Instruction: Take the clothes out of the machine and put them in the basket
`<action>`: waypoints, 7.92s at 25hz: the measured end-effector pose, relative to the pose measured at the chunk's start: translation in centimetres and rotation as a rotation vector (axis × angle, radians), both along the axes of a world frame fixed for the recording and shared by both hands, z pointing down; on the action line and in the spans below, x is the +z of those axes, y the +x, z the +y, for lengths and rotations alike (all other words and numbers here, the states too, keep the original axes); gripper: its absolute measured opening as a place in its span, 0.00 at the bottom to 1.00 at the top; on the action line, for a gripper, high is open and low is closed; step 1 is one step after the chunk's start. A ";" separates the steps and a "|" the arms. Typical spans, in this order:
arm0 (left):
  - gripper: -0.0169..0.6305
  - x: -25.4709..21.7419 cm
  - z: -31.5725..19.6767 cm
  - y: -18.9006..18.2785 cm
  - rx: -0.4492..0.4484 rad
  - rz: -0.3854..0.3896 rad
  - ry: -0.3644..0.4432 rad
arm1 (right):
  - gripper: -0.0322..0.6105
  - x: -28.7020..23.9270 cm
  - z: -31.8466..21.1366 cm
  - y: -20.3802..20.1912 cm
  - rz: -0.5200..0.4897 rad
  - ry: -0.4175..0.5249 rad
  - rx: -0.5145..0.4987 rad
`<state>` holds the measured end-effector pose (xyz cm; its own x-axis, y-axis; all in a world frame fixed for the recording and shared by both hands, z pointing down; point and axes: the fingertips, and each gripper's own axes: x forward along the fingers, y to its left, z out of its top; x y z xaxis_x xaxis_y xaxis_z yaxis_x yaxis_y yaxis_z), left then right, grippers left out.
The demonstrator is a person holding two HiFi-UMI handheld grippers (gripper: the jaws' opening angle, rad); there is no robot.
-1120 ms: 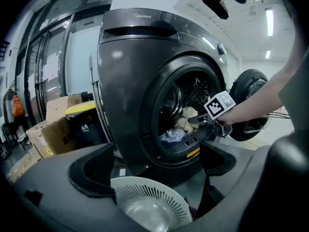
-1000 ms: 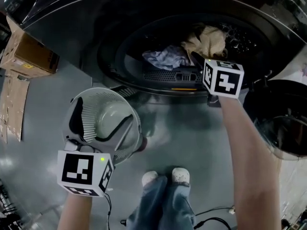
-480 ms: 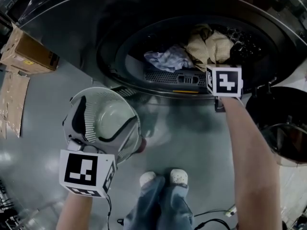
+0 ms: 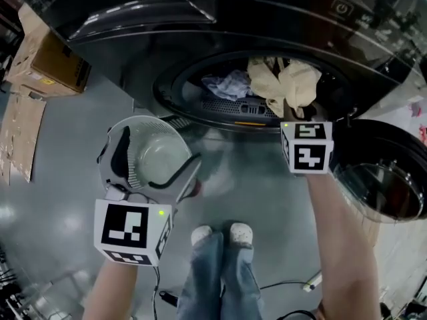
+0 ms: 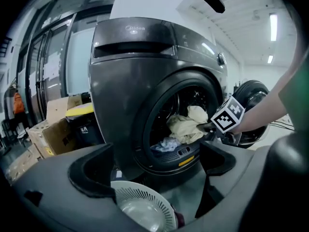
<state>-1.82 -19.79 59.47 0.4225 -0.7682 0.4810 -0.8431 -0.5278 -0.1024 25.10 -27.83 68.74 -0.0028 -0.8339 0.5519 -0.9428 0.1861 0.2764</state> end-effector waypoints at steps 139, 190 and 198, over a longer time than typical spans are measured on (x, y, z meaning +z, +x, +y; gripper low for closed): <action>0.89 4.2 4.6 -5.5 -0.221 0.027 -0.189 | 0.70 2.2 12.5 -14.0 -0.339 -0.341 -0.265; 0.89 10.3 -4.3 -4.1 -0.074 -0.077 -0.001 | 0.24 11.7 -10.8 -10.0 -0.169 -0.304 -0.116; 0.89 8.5 -3.5 -3.5 -0.062 -0.058 -0.020 | 0.22 8.6 -8.9 -9.2 -0.104 -0.204 -0.148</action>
